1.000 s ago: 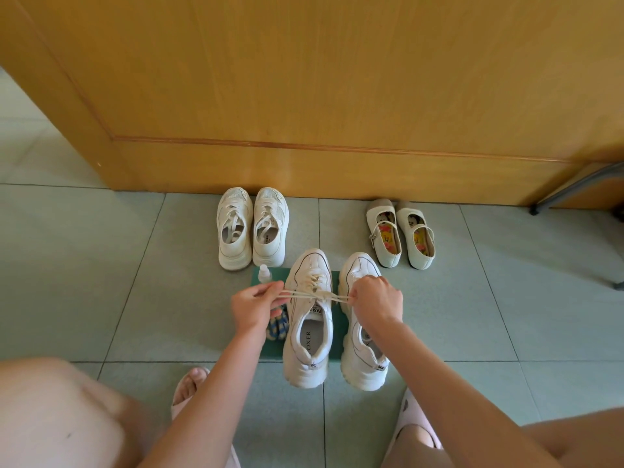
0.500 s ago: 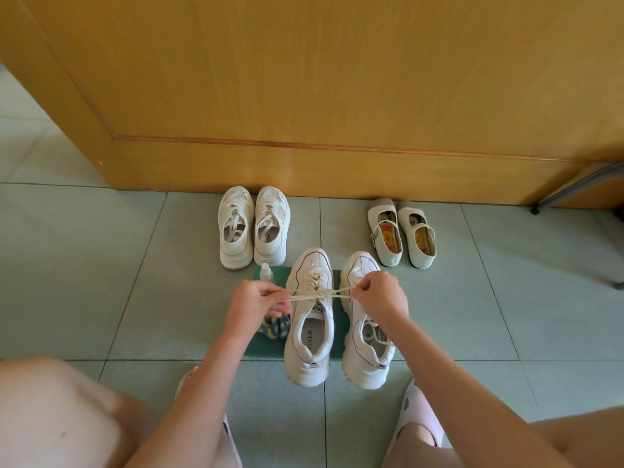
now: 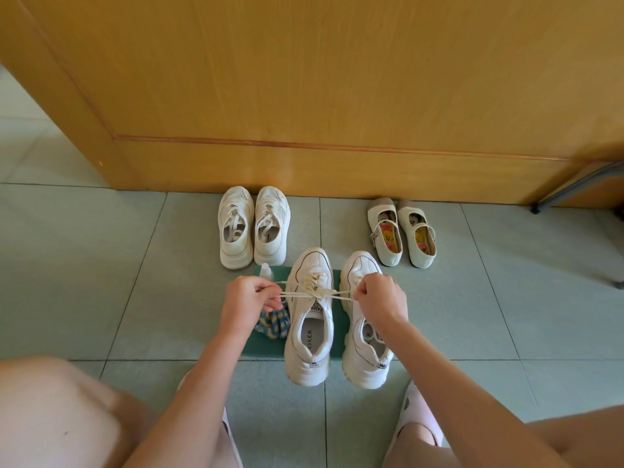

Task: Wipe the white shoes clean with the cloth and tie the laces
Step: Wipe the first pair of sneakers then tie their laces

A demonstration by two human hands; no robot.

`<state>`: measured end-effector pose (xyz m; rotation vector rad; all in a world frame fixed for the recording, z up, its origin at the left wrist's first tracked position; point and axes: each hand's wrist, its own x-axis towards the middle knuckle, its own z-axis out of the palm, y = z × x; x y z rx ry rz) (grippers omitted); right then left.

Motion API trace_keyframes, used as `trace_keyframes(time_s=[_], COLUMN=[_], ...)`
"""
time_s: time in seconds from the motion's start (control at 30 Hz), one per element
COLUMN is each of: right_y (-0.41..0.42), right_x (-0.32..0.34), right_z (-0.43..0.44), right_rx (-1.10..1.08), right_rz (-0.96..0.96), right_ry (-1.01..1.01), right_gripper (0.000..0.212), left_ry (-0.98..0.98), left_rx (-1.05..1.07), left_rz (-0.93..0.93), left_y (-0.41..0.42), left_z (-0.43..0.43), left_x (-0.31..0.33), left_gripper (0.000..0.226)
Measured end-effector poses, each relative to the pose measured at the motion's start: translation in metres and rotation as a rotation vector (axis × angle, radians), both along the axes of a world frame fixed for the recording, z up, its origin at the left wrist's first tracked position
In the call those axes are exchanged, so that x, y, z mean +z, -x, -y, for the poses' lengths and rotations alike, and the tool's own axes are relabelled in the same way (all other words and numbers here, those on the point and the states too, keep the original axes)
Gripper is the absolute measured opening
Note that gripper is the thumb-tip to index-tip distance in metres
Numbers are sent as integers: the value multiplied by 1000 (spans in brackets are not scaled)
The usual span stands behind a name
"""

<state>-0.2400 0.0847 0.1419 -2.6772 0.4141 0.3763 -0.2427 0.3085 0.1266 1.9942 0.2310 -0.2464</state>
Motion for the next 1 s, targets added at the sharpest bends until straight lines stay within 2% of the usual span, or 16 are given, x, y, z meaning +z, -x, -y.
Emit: trace_keyframes(time_s=[0.37, 0.5, 0.57, 0.67, 0.77, 0.87, 0.9, 1.0], right_y=[2, -1, -3, -6, -7, -3, -1, 5], right_x=[1, 2, 4, 7, 7, 4, 3, 3], right_z=[3, 4, 4, 12, 33, 54, 59, 64], right_rx=[36, -55, -72, -84, -151, -224, -239, -241], right_rz=[20, 73, 81, 29, 28, -5, -24, -126], right_ry=[44, -206, -337, -400, -356, -316, -301, -239], right_gripper=[19, 11, 4, 14, 17, 8, 11, 40], left_ry=[-7, 147, 109, -136, -126, -111, -109, -103], left_rx=[24, 17, -7, -53, -33, -80, -104, -181], left_rz=[4, -125, -150, -45, 63, 130, 140, 146], left_y=[-1, 0, 0, -1, -6, -8, -7, -4], left_z=[-1, -3, -1, 5, 13, 28, 34, 57], left_x=[1, -1, -6, -6, 5, 18, 21, 25], left_gripper=[7, 7, 16, 21, 15, 13, 13, 12])
